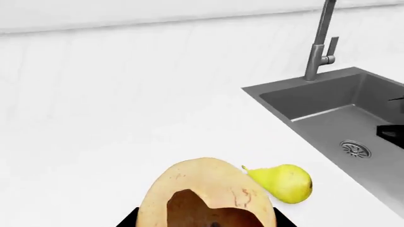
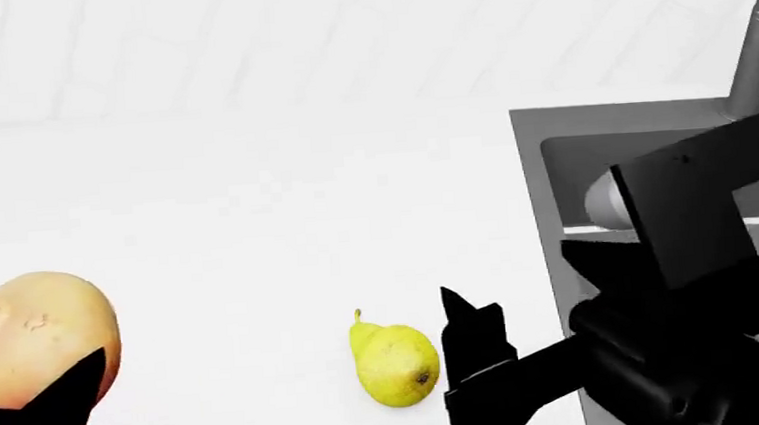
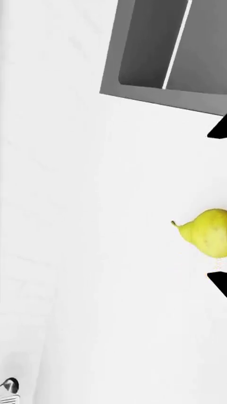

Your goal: There is a mixed pile of frozen fruits and vegetables on the counter. Locate all the frozen vegetables and place the items in a bowl on the counter. Take all the frozen fruits and defrost them in a running sink.

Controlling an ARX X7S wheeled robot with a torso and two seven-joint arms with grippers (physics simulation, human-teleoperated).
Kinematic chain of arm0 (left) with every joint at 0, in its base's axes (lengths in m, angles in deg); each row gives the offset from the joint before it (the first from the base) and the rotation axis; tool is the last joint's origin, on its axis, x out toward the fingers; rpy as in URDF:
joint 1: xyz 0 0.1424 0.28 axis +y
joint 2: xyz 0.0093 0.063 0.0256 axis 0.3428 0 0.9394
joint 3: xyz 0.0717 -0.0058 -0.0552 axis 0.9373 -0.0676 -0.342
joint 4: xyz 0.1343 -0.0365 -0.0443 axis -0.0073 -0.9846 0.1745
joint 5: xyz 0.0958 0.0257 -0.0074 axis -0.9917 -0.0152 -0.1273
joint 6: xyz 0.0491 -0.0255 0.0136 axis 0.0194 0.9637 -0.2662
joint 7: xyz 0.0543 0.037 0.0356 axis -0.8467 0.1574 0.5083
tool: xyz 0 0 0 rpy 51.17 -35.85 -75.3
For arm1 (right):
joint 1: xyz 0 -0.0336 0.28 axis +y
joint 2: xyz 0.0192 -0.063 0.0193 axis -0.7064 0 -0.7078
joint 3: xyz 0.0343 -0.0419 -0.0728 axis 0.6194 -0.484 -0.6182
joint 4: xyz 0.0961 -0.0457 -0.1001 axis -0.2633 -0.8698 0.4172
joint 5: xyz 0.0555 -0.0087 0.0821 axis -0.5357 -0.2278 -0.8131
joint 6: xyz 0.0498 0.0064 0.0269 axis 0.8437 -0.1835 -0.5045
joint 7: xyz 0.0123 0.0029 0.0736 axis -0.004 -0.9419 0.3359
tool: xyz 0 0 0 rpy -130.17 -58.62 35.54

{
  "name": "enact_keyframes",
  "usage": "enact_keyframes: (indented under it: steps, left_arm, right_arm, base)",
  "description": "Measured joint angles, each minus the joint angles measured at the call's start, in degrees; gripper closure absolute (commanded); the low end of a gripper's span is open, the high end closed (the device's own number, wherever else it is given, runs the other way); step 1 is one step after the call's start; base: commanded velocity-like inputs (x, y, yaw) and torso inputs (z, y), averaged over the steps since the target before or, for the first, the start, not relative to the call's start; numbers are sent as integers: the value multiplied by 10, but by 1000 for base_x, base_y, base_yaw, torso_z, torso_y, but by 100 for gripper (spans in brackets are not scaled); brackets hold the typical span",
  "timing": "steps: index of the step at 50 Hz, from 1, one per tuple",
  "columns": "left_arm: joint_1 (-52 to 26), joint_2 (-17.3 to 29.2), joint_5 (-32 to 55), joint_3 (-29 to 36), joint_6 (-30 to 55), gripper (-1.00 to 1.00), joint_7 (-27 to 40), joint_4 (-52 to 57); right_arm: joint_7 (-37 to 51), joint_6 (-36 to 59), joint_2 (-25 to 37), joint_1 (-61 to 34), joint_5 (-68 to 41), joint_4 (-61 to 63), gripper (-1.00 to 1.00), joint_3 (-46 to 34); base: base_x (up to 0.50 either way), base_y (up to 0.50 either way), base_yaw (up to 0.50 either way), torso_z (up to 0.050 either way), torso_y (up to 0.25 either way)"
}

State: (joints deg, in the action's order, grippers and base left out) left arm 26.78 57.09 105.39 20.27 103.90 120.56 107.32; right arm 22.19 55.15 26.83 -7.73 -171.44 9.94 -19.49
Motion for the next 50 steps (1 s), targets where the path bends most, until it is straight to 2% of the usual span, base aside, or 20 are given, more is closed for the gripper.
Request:
enact_keyframes:
  steps: [24, 50]
  left_arm:
    - [-21, 12, 17, -9, -12, 100, 13, 9]
    - [-18, 24, 29, -16, -18, 100, 9, 20]
  right_arm:
    - [-58, 44, -100, -55, 110, -103, -100, -106]
    - [-134, 45, -171, -65, 187, -201, -100, -169]
  base:
    - [0, 0, 0, 0, 0]
    - [0, 0, 0, 0, 0]
